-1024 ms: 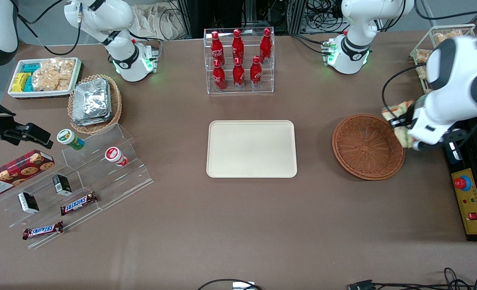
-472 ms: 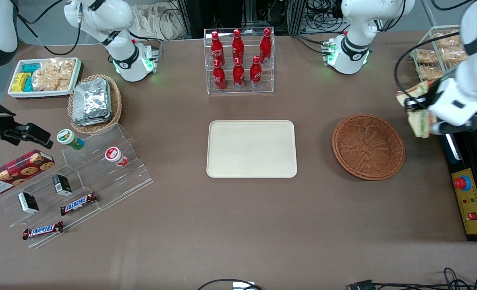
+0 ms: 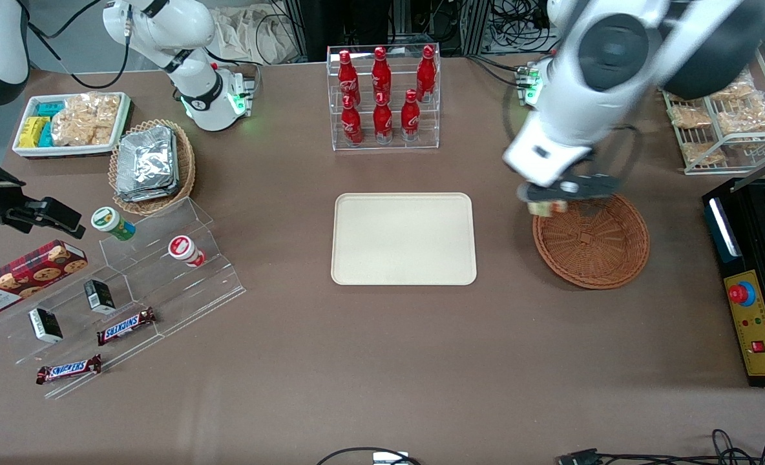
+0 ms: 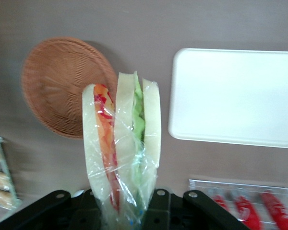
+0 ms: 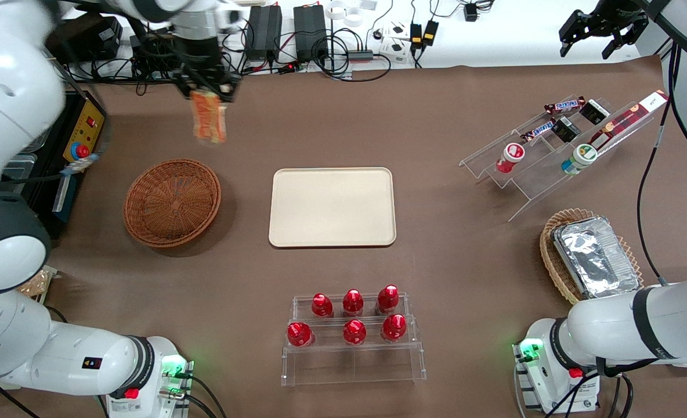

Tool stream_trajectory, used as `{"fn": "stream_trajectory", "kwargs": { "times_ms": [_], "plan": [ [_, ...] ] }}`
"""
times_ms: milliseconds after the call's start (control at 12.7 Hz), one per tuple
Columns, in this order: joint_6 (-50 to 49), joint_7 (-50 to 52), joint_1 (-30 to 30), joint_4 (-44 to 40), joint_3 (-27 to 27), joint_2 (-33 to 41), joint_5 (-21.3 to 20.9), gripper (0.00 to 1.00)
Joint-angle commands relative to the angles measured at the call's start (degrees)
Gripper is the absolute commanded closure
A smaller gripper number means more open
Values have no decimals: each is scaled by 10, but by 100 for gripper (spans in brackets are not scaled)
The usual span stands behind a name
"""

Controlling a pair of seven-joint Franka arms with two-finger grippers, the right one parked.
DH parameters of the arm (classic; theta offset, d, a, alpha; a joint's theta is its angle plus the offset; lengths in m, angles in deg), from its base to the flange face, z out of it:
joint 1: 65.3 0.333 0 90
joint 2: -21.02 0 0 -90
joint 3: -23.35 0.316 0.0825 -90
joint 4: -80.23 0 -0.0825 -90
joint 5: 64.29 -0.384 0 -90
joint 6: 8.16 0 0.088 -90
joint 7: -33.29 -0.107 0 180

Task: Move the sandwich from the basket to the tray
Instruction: 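Carry the sandwich with the left gripper over the white tray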

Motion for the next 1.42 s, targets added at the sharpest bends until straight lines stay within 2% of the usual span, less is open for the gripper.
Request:
{"fn": "stream_trajectory", "kwargs": {
  "times_ms": [0, 157, 315, 709, 1102, 1339],
  "plan": [
    [-40, 73, -30, -122, -37, -93, -1, 100],
    [-36, 65, -33, -106, -38, -106, 5, 100],
    [3, 59, -37, -44, -39, -103, 11, 100],
    [157, 7, -35, 130, -39, -86, 0, 100],
    [388, -14, -31, 300, -36, -97, -20, 100],
    [451, -13, -28, 326, -34, -136, -20, 100]
  ]
}}
